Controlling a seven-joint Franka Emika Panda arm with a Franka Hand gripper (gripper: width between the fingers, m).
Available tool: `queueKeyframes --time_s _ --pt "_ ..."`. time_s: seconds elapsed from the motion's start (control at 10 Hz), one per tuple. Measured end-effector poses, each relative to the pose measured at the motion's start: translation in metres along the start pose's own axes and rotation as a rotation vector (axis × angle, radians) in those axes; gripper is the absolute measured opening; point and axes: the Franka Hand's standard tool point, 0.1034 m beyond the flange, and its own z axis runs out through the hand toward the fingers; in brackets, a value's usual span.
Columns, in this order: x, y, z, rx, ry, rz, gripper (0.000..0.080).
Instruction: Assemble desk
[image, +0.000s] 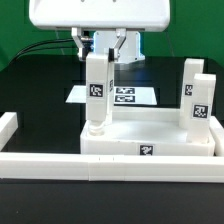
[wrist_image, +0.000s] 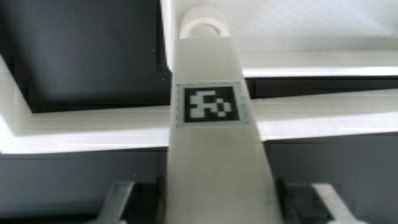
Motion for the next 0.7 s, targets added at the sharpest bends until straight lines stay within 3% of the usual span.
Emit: queueKeyframes --time_s 0.7 --pt "-0.0003 0.0000 0.0027 -0.002 -0.001 -0.005 0.0288"
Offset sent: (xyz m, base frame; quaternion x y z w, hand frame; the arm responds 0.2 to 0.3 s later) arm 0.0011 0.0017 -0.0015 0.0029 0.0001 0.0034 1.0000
